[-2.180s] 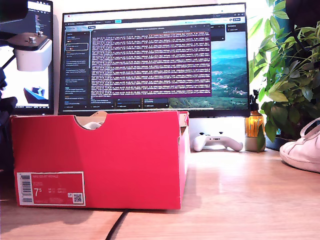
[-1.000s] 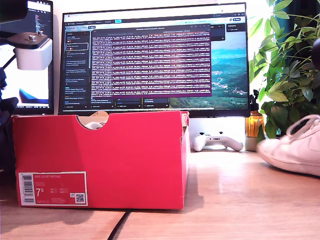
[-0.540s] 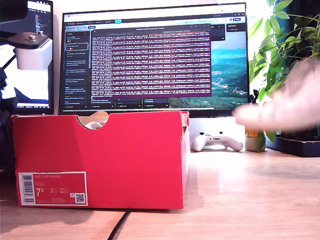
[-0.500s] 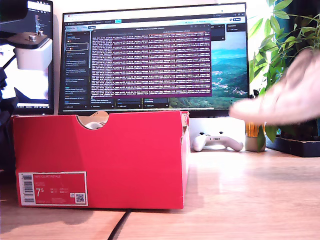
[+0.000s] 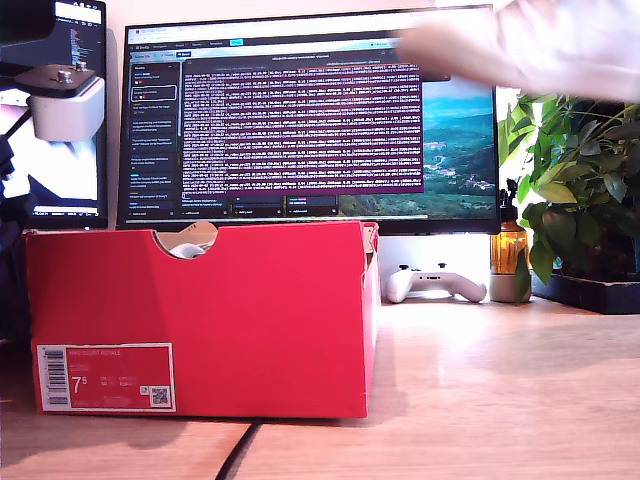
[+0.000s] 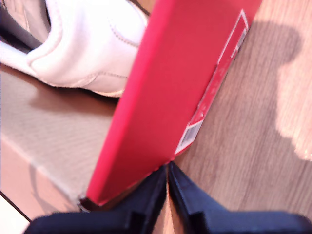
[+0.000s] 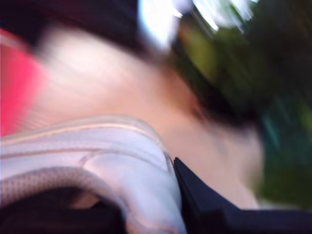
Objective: Pack the white shoes by picking the first shoe and placing it inside the red shoebox, left side, then picking and rotating the second shoe and placing it in the shoebox
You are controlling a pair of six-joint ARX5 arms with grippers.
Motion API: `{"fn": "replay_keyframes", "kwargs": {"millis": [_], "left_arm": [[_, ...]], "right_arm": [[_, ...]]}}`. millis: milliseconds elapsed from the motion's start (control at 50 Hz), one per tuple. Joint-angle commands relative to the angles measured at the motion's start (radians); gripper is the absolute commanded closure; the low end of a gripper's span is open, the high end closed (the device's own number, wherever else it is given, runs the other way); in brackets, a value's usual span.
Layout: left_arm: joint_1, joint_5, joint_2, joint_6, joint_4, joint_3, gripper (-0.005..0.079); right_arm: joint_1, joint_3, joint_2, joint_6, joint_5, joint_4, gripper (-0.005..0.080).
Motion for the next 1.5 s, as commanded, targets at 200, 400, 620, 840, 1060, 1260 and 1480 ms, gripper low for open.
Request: {"fn": "replay_keyframes", "kwargs": {"millis": [200, 400, 620, 840, 1060, 1260, 1480], "left_arm": [[-0.001, 0.011, 0.006, 0.0, 0.005, 0.009, 0.0761], [-0.001, 0.011, 0.006, 0.0, 0.005, 0.009, 0.0761], [-0.001, 0.014, 0.006, 0.0, 0.005, 0.009, 0.0761], [-0.001, 0.014, 0.006, 0.0, 0.005, 0.009, 0.0761], [-0.001, 0.014, 0.006, 0.0, 0.005, 0.009, 0.0761], [-0.001, 0.014, 0.006, 0.0, 0.005, 0.009, 0.0761], [-0.001, 0.014, 0.006, 0.0, 0.005, 0.009, 0.0761]], "right_arm": [[0.128, 0.005, -0.008, -0.121, -0.12, 0.269, 0.0765], [0.192, 0.005, 0.057, -0.189, -0.153, 0.373, 0.0765], [0.26, 0.005, 0.142, -0.208, -0.154, 0.446, 0.0765], [0.319, 0.005, 0.209, -0.229, -0.151, 0.523, 0.0765], [0.36, 0.006, 0.275, -0.24, -0.147, 0.565, 0.0765], [0.377, 0.006, 0.34, -0.26, -0.147, 0.57, 0.0765], [0.377, 0.006, 0.401, -0.261, -0.147, 0.583, 0.0765]]}}
